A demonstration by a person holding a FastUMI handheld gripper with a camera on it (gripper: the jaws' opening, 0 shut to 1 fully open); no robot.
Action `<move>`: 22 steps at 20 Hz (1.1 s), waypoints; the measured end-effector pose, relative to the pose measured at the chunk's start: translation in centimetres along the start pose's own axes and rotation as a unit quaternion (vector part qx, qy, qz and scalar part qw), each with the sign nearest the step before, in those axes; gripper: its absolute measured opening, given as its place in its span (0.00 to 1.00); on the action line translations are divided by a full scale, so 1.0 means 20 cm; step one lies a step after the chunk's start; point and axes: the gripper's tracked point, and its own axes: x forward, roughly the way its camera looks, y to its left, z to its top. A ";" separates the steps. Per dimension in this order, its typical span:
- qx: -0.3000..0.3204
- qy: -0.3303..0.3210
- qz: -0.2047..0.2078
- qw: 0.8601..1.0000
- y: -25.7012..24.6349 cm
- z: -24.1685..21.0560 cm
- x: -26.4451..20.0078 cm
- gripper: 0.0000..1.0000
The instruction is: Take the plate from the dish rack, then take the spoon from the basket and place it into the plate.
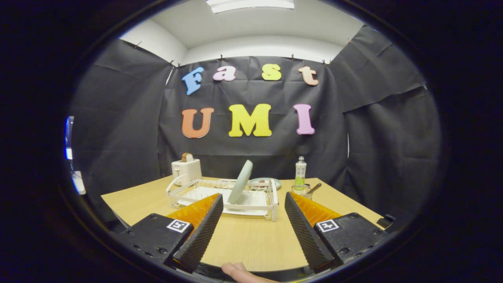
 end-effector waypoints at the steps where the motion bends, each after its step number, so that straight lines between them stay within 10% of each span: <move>1: 0.006 0.002 -0.001 1.000 -0.01 0.02 0.01 1.00; 22: -0.101 0.192 -0.019 0.976 0.21 0.58 1.17 1.00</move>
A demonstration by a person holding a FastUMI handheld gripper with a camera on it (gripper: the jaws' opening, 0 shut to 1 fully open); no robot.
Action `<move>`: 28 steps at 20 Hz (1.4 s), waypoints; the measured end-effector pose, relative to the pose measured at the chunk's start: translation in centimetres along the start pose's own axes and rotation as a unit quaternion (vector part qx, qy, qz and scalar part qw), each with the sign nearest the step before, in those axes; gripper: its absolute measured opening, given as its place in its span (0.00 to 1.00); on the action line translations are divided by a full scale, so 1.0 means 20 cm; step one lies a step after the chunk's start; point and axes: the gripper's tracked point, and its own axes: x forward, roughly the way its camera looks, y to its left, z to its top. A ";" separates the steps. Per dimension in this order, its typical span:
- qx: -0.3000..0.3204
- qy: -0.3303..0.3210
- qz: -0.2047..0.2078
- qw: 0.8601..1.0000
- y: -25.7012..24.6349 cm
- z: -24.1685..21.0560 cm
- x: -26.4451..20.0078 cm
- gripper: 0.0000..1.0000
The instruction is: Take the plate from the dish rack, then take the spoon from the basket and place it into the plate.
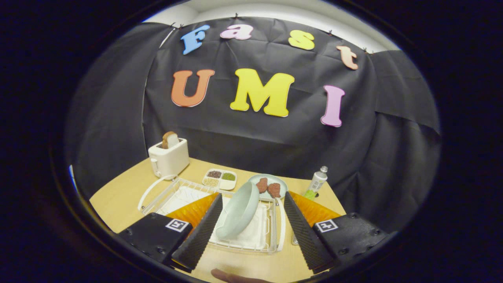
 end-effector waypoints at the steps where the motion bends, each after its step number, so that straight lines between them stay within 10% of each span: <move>1: 0.001 0.023 -0.005 1.000 -0.01 0.01 0.04 1.00; 9: -0.002 0.172 -0.066 0.983 -0.03 -0.04 0.42 0.92; 17: -0.031 0.307 -0.092 0.947 -0.06 -0.20 0.60 0.47; 18: -0.029 0.309 -0.088 0.947 -0.05 -0.19 0.60 0.26; 28: -0.088 0.251 -0.188 0.946 -0.20 0.06 0.40 0.14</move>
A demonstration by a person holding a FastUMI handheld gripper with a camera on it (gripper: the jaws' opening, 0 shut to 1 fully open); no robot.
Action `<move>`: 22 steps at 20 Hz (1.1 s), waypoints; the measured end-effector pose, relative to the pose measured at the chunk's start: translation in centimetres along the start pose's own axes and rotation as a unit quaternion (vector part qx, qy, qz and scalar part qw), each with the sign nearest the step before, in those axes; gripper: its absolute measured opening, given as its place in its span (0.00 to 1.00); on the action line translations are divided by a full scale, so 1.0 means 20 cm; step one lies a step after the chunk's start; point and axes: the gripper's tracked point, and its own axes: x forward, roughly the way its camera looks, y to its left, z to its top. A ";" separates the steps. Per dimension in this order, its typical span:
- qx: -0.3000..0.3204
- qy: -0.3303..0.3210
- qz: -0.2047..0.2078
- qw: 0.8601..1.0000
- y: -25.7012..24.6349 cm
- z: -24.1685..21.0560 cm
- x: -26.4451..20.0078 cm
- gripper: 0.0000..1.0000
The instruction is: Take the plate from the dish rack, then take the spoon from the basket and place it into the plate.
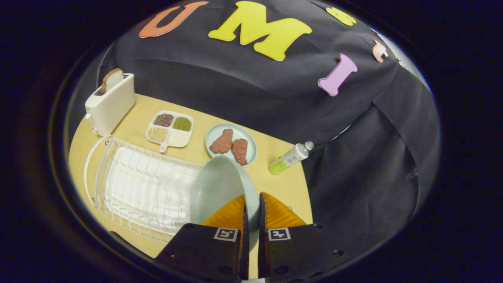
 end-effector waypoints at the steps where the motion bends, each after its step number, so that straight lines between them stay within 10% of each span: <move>1: -0.001 -0.003 -0.005 1.000 -0.02 -0.01 -0.02 0.14; 22: 0.115 0.025 0.292 0.949 0.20 -1.24 -0.28 0.14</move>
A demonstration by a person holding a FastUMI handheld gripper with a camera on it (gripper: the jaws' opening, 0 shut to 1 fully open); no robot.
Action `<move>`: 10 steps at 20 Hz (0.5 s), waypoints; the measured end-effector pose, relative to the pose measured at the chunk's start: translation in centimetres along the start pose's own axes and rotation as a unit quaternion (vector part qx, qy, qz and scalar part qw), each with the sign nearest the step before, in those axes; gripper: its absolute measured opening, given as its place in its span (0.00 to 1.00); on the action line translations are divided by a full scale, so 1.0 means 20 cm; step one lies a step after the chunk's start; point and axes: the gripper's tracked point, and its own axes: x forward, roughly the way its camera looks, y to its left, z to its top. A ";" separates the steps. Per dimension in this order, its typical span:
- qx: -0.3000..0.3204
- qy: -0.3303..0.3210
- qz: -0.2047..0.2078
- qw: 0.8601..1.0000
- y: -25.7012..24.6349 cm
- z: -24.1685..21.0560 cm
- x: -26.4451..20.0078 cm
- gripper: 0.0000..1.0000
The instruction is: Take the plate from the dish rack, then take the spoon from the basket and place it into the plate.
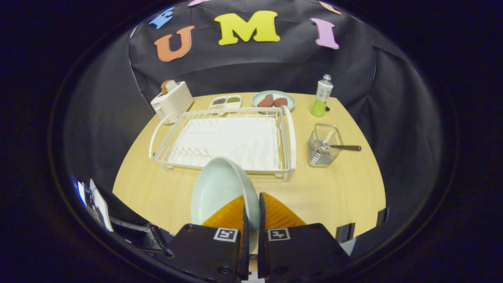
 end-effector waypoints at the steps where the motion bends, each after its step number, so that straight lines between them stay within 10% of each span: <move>1: 0.004 0.004 0.003 1.000 -0.01 -0.05 0.04 0.14; 10: 0.041 0.024 0.054 0.997 -0.09 -0.19 0.31 0.15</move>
